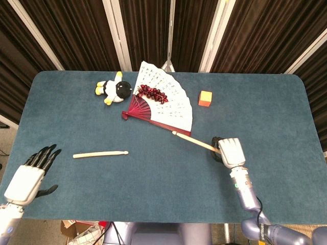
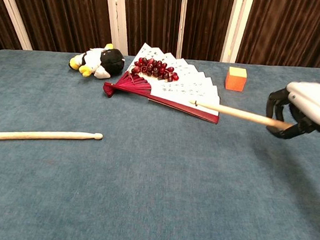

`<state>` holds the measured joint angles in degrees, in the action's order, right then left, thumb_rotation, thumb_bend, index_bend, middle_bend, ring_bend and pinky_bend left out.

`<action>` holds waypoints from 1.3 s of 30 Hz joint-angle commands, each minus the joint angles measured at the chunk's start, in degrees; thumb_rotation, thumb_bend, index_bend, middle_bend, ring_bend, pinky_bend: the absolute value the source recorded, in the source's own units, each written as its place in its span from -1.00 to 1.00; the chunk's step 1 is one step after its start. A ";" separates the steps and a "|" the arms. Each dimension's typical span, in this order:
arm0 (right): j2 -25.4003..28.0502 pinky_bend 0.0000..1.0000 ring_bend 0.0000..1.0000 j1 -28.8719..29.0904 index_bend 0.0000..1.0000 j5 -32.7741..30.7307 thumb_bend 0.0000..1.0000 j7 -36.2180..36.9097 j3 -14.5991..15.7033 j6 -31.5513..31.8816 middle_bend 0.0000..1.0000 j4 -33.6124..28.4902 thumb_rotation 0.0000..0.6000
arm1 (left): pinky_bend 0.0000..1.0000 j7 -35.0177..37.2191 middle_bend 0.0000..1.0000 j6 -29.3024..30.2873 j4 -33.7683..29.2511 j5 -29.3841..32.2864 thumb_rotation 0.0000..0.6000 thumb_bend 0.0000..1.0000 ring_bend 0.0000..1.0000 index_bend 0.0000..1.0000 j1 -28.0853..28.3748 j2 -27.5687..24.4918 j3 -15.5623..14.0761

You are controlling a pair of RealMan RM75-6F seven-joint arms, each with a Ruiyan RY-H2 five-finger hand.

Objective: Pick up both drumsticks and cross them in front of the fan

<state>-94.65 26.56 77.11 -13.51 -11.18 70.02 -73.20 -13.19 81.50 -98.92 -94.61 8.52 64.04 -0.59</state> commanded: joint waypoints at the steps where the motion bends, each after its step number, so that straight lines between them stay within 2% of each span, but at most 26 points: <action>1: 1.72 0.59 0.55 -0.74 0.71 0.45 0.23 1.58 0.05 0.73 0.34 -1.83 1.00 | 0.10 -5.53 -0.60 -6.48 -4.25 6.28 1.00 -0.49 -0.19 -0.66 4.30 0.25 3.81; 6: 2.80 0.59 0.55 -1.25 0.71 0.33 0.23 3.28 0.09 1.04 0.34 -2.61 1.00 | 0.56 -12.97 -0.31 -13.52 -5.49 16.95 1.00 -0.31 0.27 -0.53 9.45 3.29 8.30; 10: 3.33 0.59 0.55 -1.35 0.71 0.26 0.23 4.29 -0.09 1.20 0.33 -2.98 1.00 | 0.79 -19.03 -0.26 -16.80 -5.11 25.97 1.00 -0.21 0.50 -0.40 12.92 6.53 10.84; 15: 3.63 0.59 0.55 -1.35 0.71 0.21 0.23 4.95 -0.10 1.19 0.34 -3.14 1.00 | 0.84 -27.28 -0.25 -18.44 -1.99 36.12 1.00 -0.09 0.58 -0.34 17.29 11.75 12.54; 21: 3.73 0.59 0.55 -1.30 0.71 0.10 0.23 5.36 -0.10 1.17 0.34 -2.98 1.00 | 0.84 -33.29 -0.25 -19.22 1.37 46.07 1.00 -0.05 0.59 -0.32 21.34 17.06 12.93; 27: 3.68 0.59 0.55 -1.26 0.71 -0.21 0.23 5.67 -0.12 1.04 0.34 -2.53 1.00 | 0.85 -35.63 -0.22 -18.89 4.15 49.88 1.00 -0.05 0.59 -0.28 23.60 20.85 11.68; 39: 3.76 0.59 0.55 -1.23 0.71 -0.23 0.24 5.98 0.02 1.18 0.34 -2.41 1.00 | 0.85 -35.41 -0.16 -17.73 8.51 51.65 1.00 -0.03 0.60 -0.21 24.59 24.32 8.64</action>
<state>-90.89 25.33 76.87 -7.53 -11.16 71.20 -75.62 -48.71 63.68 -90.79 -43.12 33.03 88.12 8.28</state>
